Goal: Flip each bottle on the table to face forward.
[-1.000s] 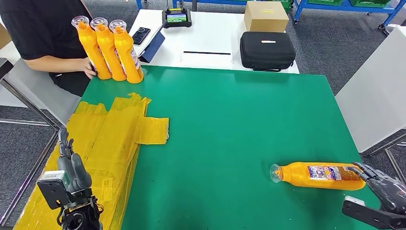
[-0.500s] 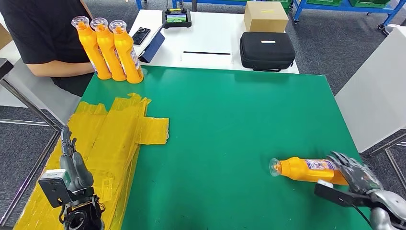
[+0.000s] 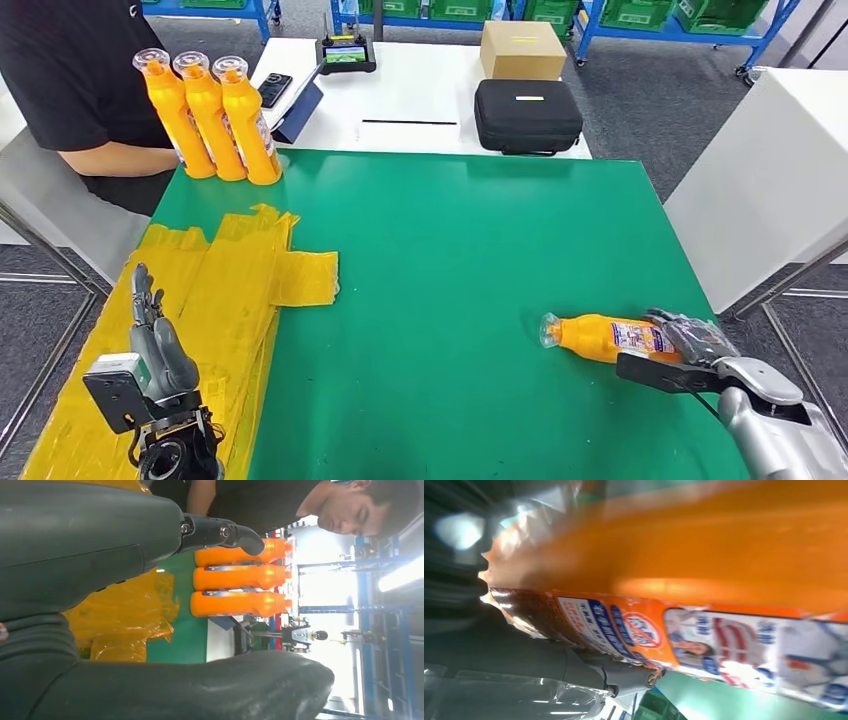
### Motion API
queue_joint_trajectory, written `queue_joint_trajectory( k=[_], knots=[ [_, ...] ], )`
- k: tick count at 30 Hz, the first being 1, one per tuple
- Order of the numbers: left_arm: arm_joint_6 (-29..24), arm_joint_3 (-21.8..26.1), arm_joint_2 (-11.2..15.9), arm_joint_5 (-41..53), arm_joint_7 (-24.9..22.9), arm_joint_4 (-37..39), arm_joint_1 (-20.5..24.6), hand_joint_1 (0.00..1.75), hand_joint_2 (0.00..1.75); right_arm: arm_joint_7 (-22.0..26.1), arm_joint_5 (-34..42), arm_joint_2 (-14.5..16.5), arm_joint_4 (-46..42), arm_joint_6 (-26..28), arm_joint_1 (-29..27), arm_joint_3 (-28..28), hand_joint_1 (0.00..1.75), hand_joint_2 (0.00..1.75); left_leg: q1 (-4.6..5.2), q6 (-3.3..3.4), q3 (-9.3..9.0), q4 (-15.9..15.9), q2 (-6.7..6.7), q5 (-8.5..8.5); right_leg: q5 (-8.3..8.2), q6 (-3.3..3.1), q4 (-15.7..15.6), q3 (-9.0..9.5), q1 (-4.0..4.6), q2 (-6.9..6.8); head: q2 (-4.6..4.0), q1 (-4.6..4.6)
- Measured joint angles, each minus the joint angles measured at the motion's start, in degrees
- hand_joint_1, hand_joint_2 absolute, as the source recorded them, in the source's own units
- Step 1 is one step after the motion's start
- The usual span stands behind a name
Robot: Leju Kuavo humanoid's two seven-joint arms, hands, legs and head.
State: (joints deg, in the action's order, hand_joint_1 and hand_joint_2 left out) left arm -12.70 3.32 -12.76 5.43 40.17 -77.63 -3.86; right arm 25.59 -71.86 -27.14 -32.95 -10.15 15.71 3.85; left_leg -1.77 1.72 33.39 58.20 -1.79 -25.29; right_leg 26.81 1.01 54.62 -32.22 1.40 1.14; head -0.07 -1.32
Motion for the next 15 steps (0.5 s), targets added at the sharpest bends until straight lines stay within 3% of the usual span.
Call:
queue_joint_trajectory(
  k=[5,9,15],
  knots=[
    [-0.08,-0.5,0.05,-0.03,0.0,-0.61,-0.1,0.0,0.0,1.77,2.57,-0.18,2.24,-0.11,1.37,-1.53,1.75,1.75,0.0,0.15,-0.25,0.03,0.01,0.13,0.24,0.03,-0.09,0.36,-0.03,-0.02,0.0,0.0],
    [-0.36,-0.76,0.18,-0.03,-0.03,-0.65,-0.04,0.0,0.0,5.23,6.09,-0.57,2.26,-0.14,1.3,-1.96,1.75,1.75,0.37,0.31,-0.29,0.11,0.03,0.17,-2.66,0.94,-0.5,0.77,-0.43,-0.03,0.0,-0.03],
    [-0.36,-0.8,0.21,0.21,-0.15,-0.67,0.04,0.0,0.0,9.65,12.33,0.73,0.39,-0.09,0.67,-2.42,1.75,1.75,0.25,0.19,-0.16,0.11,-0.02,0.13,-2.91,0.63,-0.53,0.9,-0.38,-0.04,0.0,-0.03]
  ],
)
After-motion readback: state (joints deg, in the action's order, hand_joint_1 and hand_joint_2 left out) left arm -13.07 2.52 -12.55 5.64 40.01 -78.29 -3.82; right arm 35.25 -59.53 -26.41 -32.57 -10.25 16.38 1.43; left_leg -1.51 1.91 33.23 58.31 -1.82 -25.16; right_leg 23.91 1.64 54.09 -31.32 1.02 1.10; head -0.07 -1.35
